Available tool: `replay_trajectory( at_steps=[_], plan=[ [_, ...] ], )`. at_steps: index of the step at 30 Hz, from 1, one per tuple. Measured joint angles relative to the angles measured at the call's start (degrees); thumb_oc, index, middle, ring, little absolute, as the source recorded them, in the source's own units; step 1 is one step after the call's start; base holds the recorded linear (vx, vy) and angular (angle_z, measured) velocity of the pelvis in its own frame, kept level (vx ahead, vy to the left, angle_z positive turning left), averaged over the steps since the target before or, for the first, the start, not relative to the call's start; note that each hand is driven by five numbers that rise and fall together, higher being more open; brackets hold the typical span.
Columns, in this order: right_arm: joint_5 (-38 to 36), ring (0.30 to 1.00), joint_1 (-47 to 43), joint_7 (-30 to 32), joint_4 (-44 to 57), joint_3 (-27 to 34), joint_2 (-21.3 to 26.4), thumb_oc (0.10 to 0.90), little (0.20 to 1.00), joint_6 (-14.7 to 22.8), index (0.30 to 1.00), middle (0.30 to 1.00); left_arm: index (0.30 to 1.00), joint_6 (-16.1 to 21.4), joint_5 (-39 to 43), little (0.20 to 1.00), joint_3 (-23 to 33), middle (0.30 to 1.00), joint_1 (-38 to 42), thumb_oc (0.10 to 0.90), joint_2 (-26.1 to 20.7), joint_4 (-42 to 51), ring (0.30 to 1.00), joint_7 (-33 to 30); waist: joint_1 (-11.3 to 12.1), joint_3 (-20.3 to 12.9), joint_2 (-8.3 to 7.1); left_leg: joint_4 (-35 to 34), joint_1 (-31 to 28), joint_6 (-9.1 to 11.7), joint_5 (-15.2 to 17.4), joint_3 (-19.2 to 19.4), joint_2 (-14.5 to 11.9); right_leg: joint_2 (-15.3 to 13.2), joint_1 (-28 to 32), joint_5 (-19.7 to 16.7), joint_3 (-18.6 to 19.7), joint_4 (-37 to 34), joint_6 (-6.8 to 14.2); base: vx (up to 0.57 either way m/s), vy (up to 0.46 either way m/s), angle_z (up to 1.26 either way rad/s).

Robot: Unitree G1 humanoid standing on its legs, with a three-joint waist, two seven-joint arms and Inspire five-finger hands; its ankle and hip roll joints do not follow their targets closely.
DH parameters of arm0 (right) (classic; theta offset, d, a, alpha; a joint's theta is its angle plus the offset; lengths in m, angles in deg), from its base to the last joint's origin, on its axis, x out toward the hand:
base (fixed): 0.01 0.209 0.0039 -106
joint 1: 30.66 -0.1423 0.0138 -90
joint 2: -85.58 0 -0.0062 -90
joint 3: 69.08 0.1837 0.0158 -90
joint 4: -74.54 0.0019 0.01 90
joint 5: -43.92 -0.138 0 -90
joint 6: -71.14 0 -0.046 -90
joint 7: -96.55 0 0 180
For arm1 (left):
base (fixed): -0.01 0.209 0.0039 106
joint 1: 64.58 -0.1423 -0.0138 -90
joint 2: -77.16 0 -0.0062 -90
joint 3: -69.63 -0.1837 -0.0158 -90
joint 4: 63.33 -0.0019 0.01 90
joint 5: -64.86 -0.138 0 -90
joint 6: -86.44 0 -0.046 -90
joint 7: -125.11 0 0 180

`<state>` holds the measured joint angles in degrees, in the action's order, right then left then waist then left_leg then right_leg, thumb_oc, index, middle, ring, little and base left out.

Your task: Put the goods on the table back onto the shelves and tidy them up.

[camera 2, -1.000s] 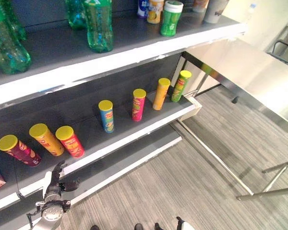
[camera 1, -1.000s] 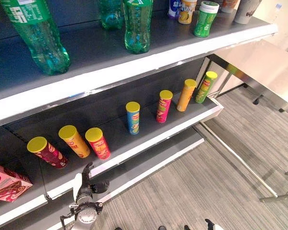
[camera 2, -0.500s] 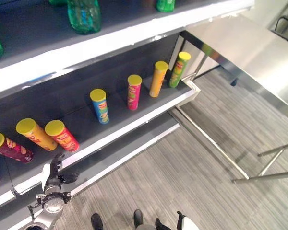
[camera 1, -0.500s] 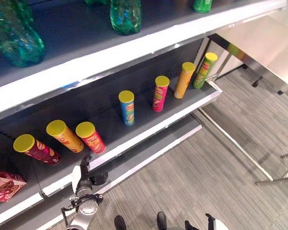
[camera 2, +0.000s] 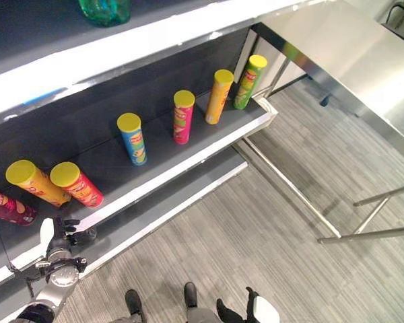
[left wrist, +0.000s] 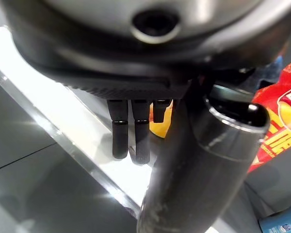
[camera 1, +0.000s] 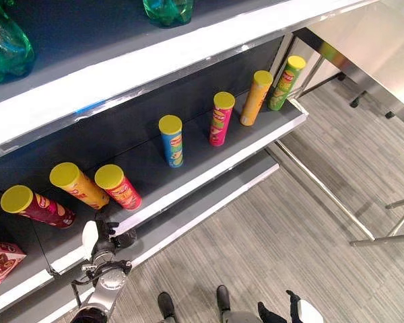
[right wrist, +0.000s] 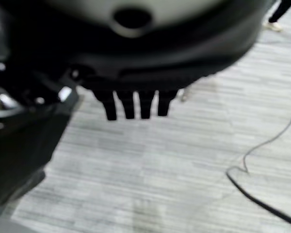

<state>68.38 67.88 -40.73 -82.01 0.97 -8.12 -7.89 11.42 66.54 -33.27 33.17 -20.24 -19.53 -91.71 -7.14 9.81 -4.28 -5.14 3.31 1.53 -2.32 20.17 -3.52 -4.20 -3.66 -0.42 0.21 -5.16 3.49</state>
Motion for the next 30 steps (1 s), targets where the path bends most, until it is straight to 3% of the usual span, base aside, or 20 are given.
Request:
replay_trajectory(
  at_steps=[19,30],
  plan=[
    [0.0,0.900,0.0,0.2,0.0,0.0,-0.1,0.800,0.900,0.1,0.900,0.900,0.900,-0.4,0.1,0.900,-0.1,0.900,-0.1,0.800,-0.5,2.2,0.900,-0.1,0.0,0.5,-1.40,0.0,-0.2,0.0,0.0,1.3,0.0,0.0,-0.5,-0.8,1.2,0.0,0.2,0.00,-0.006,-0.03],
    [0.3,0.900,0.0,0.1,1.7,-0.1,-1.3,0.800,0.900,-0.1,0.900,0.900,0.900,-1.3,0.4,0.900,-0.9,0.900,-0.7,0.800,1.2,5.2,0.900,1.0,-0.1,0.5,-1.39,0.0,-1.6,0.0,0.0,1.3,-0.1,0.0,0.9,-0.8,1.2,0.0,0.2,0.00,0.000,0.00]
  ],
)
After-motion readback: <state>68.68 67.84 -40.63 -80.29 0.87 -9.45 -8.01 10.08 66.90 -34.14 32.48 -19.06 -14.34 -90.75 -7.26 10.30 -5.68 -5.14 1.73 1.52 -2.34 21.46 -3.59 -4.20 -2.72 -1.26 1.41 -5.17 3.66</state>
